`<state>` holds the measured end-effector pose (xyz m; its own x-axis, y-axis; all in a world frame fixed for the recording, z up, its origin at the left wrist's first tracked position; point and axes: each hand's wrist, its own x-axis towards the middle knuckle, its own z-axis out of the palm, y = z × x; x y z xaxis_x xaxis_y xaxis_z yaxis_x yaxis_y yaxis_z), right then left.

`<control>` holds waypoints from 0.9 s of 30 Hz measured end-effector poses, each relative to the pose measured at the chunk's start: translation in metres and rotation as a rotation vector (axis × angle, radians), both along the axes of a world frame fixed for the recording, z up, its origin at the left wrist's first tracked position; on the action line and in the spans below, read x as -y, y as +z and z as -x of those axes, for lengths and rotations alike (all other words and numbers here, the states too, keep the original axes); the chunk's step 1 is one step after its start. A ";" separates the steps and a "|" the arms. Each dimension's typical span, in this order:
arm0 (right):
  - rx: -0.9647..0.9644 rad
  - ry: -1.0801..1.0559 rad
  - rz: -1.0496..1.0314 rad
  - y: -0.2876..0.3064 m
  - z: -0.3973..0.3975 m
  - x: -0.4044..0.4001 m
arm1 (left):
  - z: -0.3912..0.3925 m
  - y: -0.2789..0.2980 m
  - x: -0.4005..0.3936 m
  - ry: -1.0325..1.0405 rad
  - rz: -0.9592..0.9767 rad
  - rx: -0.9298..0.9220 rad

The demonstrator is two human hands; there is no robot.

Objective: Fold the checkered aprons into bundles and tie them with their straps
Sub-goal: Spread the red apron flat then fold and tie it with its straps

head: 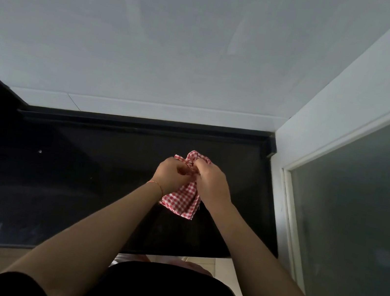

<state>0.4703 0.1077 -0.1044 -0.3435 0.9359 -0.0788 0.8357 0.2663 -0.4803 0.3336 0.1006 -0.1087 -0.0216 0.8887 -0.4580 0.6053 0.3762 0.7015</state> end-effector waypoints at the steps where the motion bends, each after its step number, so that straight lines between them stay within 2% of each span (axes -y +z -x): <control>1: 0.011 0.023 -0.028 -0.001 0.000 0.001 | -0.001 -0.001 -0.001 0.005 0.026 -0.003; 5: 0.041 0.121 -0.149 -0.003 -0.004 0.005 | -0.002 0.000 -0.006 0.031 0.120 0.036; 8: 0.091 0.148 -0.202 -0.003 -0.005 0.005 | -0.002 0.002 -0.010 0.026 0.110 0.030; 14: 0.207 0.144 -0.140 0.003 -0.001 0.006 | -0.007 0.000 -0.008 0.109 0.087 0.018; 20: 0.354 0.245 -0.079 0.007 0.004 -0.003 | -0.008 0.001 -0.002 0.081 0.003 -0.037; 22: 0.369 0.241 0.015 0.010 0.008 -0.009 | -0.007 0.001 0.000 0.048 -0.054 -0.078; 24: 0.283 0.123 0.245 0.014 0.012 -0.017 | -0.008 0.001 0.003 0.023 -0.120 -0.133; 27: -0.062 -0.184 0.621 0.015 0.008 -0.029 | -0.008 -0.004 0.006 0.014 -0.209 -0.138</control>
